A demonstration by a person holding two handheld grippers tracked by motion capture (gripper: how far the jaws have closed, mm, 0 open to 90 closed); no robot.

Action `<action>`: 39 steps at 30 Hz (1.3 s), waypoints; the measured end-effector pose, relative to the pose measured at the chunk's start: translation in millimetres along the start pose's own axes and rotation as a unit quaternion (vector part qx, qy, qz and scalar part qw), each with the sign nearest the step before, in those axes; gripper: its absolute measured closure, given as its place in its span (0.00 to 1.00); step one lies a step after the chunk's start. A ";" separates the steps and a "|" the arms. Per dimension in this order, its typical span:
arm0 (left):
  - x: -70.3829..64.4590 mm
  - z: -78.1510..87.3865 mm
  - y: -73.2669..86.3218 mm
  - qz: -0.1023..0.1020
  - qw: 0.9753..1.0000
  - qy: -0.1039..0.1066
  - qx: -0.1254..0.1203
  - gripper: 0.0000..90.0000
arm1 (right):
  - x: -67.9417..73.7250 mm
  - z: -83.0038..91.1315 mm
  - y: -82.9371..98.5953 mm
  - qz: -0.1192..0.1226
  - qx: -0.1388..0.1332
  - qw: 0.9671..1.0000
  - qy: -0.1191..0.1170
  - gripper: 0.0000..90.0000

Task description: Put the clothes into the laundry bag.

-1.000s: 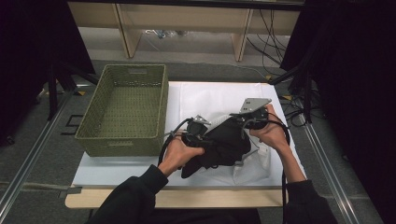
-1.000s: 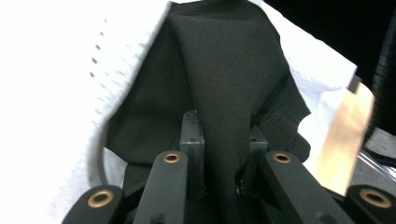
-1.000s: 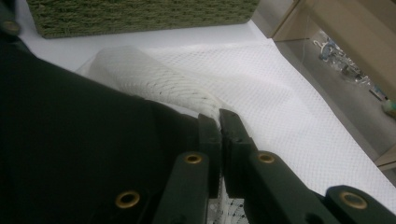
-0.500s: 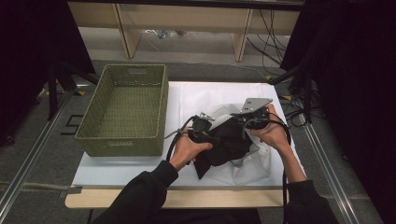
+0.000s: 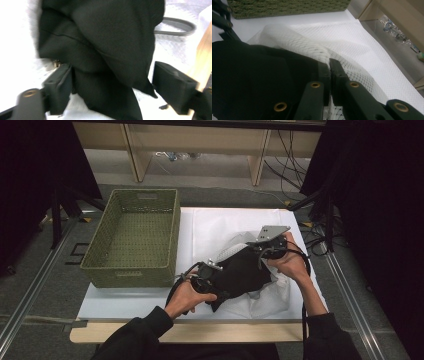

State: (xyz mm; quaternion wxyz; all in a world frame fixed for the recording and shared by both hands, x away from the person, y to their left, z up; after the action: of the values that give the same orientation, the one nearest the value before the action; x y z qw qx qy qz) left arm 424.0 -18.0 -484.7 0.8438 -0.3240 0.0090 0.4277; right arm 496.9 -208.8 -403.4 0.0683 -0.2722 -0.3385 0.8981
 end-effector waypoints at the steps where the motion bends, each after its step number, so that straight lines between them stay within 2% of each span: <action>1: -1.0 -3.9 -1.4 0.003 1.000 0.001 -0.001 0.34 | 0.6 -0.2 0.2 -0.001 0.001 1.000 -0.001 0.99; 2: -2.0 -6.4 -2.6 0.007 1.000 0.017 0.005 0.42 | 1.1 -0.2 0.4 -0.005 0.002 1.000 0.001 0.99; 3: -4.4 -9.4 -4.2 0.029 0.999 0.043 -0.006 0.53 | 0.4 -0.4 0.5 -0.002 0.001 1.000 0.000 0.99; 4: -6.3 -11.3 -6.1 0.040 0.998 0.045 -0.014 0.62 | 0.6 0.0 0.6 -0.007 0.002 1.000 -0.002 0.99; 5: -6.4 -11.1 -8.1 0.025 0.999 0.036 -0.010 0.68 | 0.6 0.1 0.7 -0.006 0.001 1.000 -0.003 0.99; 6: -7.2 -11.1 -10.5 0.021 0.999 0.035 -0.013 0.73 | 0.2 0.0 1.0 -0.003 0.000 1.000 -0.003 0.99; 7: -8.3 -10.9 -12.6 0.024 0.999 0.035 -0.016 0.76 | -0.3 -0.2 1.3 -0.001 -0.002 1.000 -0.002 0.99; 8: -9.7 -11.2 -15.0 0.030 0.999 0.040 -0.019 0.78 | 0.1 0.5 1.8 -0.009 0.000 1.000 -0.001 0.99; 9: -9.4 -10.9 -16.8 0.027 0.999 0.035 -0.016 0.79 | -0.9 0.5 1.6 -0.002 -0.003 1.000 -0.002 0.99; 10: -7.6 -9.8 -18.8 0.016 1.000 0.025 -0.008 0.79 | -1.1 0.8 1.5 -0.002 -0.003 1.000 -0.001 0.99; 13: -4.1 -7.5 -28.2 0.020 0.999 0.022 -0.021 0.81 | -0.4 1.8 0.7 -0.003 -0.004 1.000 -0.003 0.99; 15: -2.8 -5.6 -36.4 0.044 0.998 0.024 -0.037 0.82 | -0.2 2.9 0.2 -0.010 -0.003 1.000 0.000 0.99; 16: -0.5 -4.9 -40.4 0.041 0.998 0.016 -0.040 0.82 | -0.1 3.2 0.0 -0.011 -0.003 1.000 -0.001 0.99; 18: 1.0 -9.2 -48.7 0.055 0.997 0.011 -0.061 0.82 | 0.1 3.5 -0.4 -0.012 -0.002 1.000 -0.001 0.99; 21: 5.7 -17.0 -56.4 0.062 0.996 0.005 -0.064 0.82 | -0.1 3.1 -1.1 -0.005 -0.005 1.000 -0.002 0.99; 23: 6.0 -21.5 -61.6 0.079 0.994 0.012 -0.072 0.81 | -0.9 4.5 -0.9 -0.004 -0.004 1.000 0.003 0.99; 24: 6.5 -21.3 -64.3 0.077 0.994 0.009 -0.074 0.81 | -1.1 4.3 -1.0 -0.004 -0.007 1.000 -0.003 0.99; 26: 6.5 -19.7 -71.0 0.083 0.993 0.014 -0.077 0.81 | -1.3 5.2 -0.8 -0.006 -0.007 1.000 -0.001 1.00; 28: 6.8 -18.9 -77.6 0.083 0.993 0.009 -0.084 0.81 | -2.0 5.7 -0.6 -0.004 -0.008 1.000 0.000 1.00; 29: 8.4 -19.4 -79.3 0.075 0.994 0.005 -0.079 0.81 | -1.9 6.3 -0.5 -0.010 -0.007 1.000 0.000 1.00; 30: 8.4 -22.6 -81.2 0.082 0.993 0.001 -0.086 0.81 | -2.0 6.7 -0.5 -0.011 -0.007 1.000 0.001 1.00; 31: 10.7 -25.0 -81.9 0.075 0.994 -0.002 -0.085 0.81 | -2.9 6.7 -0.2 -0.008 -0.008 1.000 0.003 1.00; 32: 11.8 -29.3 -82.5 0.085 0.992 -0.001 -0.091 0.81 | -3.0 6.6 0.4 -0.008 -0.006 1.000 0.003 1.00; 35: 14.5 -36.0 -76.4 0.094 0.993 0.012 -0.073 0.75 | -2.7 6.3 2.0 -0.014 -0.002 1.000 0.003 1.00; 37: 14.3 -32.2 -70.3 0.087 0.993 0.004 -0.076 0.69 | -2.4 6.1 2.8 -0.013 -0.003 1.000 0.003 1.00; 39: 14.5 -23.9 -63.5 0.090 0.993 0.007 -0.073 0.57 | -2.8 6.6 3.3 -0.015 -0.003 1.000 0.002 1.00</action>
State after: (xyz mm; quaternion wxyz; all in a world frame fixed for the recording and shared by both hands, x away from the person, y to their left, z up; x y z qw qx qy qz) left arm 485.6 -47.9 -473.6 0.7759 -0.3860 0.0128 0.4989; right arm 495.9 -215.9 -400.2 0.0818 -0.2687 -0.3456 0.8954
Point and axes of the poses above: each handheld gripper's, and its own axes: z roughly backward along the jaws, y roughly out of its underside, x roughly to its left, the point moved 4 cm from there along -z, roughly forward along the jaws, and after that the axes turned 11 degrees about z, right-handed, at the moved point
